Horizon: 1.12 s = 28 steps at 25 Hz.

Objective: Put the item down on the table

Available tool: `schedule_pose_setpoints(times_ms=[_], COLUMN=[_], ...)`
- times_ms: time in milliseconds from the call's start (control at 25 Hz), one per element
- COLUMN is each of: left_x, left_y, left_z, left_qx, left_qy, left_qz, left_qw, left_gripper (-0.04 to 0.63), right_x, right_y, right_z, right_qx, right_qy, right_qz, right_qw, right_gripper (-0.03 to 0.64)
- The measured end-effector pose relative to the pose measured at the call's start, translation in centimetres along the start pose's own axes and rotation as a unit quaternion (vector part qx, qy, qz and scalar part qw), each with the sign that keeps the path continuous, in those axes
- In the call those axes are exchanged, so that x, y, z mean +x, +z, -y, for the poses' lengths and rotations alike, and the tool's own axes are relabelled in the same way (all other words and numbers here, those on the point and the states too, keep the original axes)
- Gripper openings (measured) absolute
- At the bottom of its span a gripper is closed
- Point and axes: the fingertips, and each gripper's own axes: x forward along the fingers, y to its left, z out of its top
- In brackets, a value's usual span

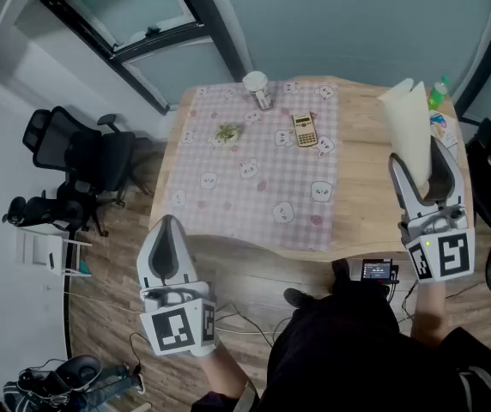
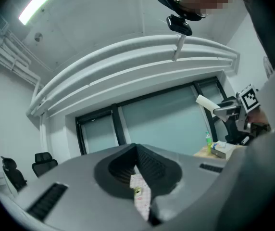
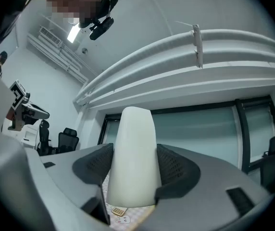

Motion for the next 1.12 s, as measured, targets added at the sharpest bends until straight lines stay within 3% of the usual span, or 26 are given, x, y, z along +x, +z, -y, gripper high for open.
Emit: schedule_pose_setpoints(times_ms=[600,760,1120], left_x=[2.0,2.5,4.9], left_y=[-0.4,-0.5,0.8], left_z=[3.1,3.4,5.9], left_qx=[0.003,0.003,0.021], left_qy=[0.01,0.046,0.075], left_qz=[-0.027,-0.042,-0.048], left_qw=[0.9996,0.9981,0.9958], left_gripper=[-0.005,-0.005,-0.005], right_x=[1.8,2.6,3.8], right_y=[-2.2,-3.8,-6.3], right_z=[2.0,2.5,6.2], right_qx=[0.01,0.017,0.04], right_qy=[0.024,0.044,0.059], right_qz=[0.006,-0.005,-0.016], right_qw=[1.0,0.999,0.997], right_gripper=[0.298,0.298,0.298])
